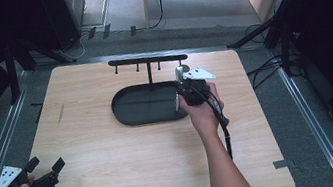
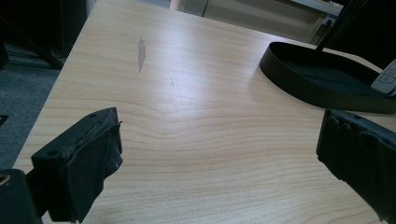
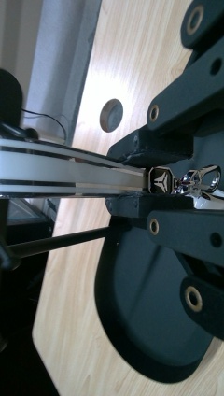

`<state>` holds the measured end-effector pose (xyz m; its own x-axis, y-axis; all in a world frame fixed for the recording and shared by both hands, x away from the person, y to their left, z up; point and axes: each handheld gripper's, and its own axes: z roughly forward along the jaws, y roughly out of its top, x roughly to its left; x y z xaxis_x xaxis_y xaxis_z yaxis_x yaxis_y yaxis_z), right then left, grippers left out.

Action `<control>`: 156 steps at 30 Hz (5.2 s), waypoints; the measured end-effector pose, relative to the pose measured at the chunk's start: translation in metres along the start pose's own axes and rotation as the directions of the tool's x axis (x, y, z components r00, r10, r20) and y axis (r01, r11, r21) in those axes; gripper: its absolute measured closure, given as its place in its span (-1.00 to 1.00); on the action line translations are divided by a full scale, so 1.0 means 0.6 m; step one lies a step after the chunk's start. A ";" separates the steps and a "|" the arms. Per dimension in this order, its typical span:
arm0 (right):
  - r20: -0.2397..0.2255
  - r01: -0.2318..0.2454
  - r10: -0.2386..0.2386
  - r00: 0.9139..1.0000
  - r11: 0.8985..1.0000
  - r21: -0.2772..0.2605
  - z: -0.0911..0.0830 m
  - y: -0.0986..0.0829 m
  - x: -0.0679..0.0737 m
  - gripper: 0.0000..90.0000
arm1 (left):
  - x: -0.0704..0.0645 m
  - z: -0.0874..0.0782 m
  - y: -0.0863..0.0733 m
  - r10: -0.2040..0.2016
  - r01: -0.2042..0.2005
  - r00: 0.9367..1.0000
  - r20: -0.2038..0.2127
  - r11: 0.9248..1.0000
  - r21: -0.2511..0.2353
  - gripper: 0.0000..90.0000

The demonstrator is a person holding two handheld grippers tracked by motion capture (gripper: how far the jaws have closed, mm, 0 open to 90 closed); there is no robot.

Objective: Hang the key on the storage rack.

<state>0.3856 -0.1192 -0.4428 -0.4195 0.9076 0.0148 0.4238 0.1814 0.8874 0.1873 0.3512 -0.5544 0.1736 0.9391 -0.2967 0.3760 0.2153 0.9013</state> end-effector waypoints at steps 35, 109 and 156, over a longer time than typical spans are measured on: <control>-0.120 -0.056 0.054 0.991 0.998 -0.017 0.025 0.011 -0.040 0.71 | 0.000 0.000 0.000 0.000 0.000 1.000 0.002 1.000 0.000 -1.00; 0.076 -0.119 0.125 0.989 0.989 -0.083 -0.136 -0.119 -0.156 -0.99 | -0.005 0.001 0.000 0.027 -0.027 1.000 -0.005 1.000 0.005 -1.00; 0.173 -0.209 0.218 0.960 0.976 -0.067 -0.279 -0.323 -0.244 -1.00 | -0.006 0.001 -0.001 0.027 -0.027 0.999 -0.018 1.000 0.002 -1.00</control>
<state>0.2308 -0.3504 -0.5398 -0.1714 0.9769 0.1276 0.4478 -0.0381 0.8933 0.1868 0.3474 -0.5537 0.1674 0.9491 -0.2668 0.3730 0.1895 0.9082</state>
